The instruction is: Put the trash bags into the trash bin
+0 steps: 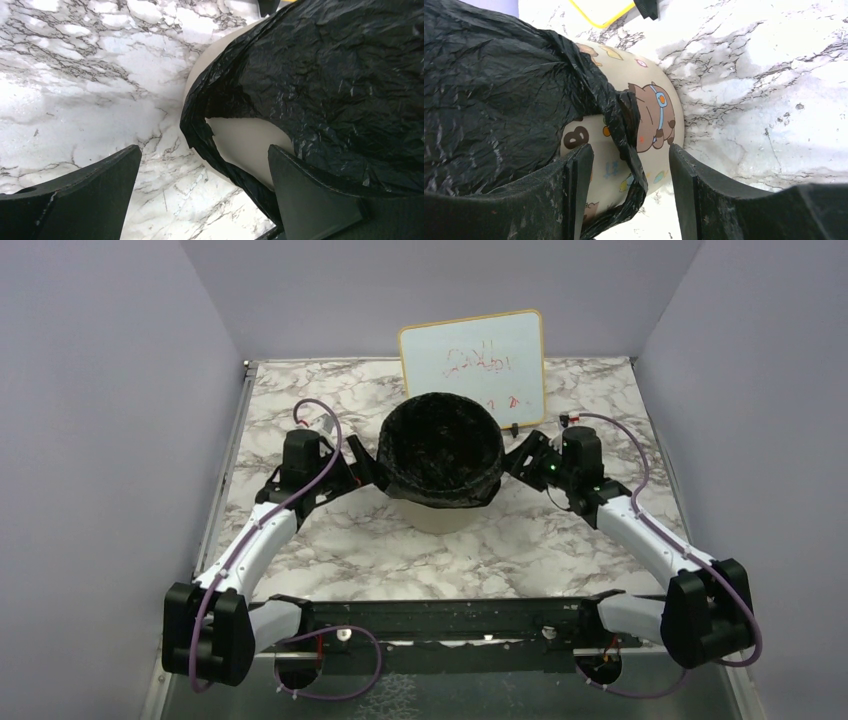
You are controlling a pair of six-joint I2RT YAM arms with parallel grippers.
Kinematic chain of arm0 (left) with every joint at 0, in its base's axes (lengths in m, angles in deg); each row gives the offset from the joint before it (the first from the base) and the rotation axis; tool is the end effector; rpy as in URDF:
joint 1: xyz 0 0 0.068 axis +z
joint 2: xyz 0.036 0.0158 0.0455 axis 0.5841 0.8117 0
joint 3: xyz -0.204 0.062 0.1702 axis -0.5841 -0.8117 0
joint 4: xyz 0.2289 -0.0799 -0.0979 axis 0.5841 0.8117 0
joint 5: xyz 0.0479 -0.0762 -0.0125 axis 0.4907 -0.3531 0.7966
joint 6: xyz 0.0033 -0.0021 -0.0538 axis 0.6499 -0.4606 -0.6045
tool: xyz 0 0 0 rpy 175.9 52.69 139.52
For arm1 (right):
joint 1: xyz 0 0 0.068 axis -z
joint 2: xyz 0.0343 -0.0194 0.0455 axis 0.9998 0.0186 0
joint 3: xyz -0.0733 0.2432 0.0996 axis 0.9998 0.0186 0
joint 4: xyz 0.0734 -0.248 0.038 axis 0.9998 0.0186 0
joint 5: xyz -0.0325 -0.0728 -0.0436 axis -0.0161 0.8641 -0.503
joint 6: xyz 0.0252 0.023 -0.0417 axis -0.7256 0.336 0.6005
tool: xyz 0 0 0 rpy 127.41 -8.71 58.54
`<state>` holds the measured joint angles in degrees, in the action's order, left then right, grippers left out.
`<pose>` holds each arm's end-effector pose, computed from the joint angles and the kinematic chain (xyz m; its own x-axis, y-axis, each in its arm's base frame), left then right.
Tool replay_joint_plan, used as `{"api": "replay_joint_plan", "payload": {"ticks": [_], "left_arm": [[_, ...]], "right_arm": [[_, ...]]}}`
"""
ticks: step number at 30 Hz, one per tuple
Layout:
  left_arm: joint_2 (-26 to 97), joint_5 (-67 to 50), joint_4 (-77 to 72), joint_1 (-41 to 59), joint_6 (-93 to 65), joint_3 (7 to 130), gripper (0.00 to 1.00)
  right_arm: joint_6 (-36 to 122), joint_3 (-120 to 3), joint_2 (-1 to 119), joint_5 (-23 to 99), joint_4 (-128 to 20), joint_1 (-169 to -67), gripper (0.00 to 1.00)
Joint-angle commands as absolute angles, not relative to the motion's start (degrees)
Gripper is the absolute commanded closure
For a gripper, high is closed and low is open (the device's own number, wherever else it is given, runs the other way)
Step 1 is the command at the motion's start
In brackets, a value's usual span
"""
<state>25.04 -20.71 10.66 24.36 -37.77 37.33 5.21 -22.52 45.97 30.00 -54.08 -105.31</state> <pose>0.2373 -0.0604 0.2444 -0.7324 -0.3996 -0.5512 0.0533 0.7735 -0.6316 0.2467 0.0828 0.2414 -0.6853 0.5033 -0.5264 -0.0279 0.7041 0.7095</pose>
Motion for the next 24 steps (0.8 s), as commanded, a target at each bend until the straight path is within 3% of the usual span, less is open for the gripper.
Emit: {"api": "replay_joint_plan", "payload": {"ticks": [1,6,13,24], "left_arm": [[25.43,-18.62,4.89,24.49,-40.97,38.43,0.01],[26.08,-15.51,0.3,24.57,-43.83,37.37,0.01],[30.56,-21.52,-7.91,24.55,-46.53,35.61,0.01],[27.17,-20.68,-0.14,24.57,-40.95,32.61,0.01]], "right_arm": [[5.53,-24.58,47.73,28.13,-55.52,-105.38,0.37],[3.24,-24.3,48.44,22.81,-55.69,-105.37,0.37],[3.54,-24.66,48.1,21.32,-55.04,-105.31,0.37],[6.89,-31.07,51.66,22.69,-47.16,-105.18,0.38]]}}
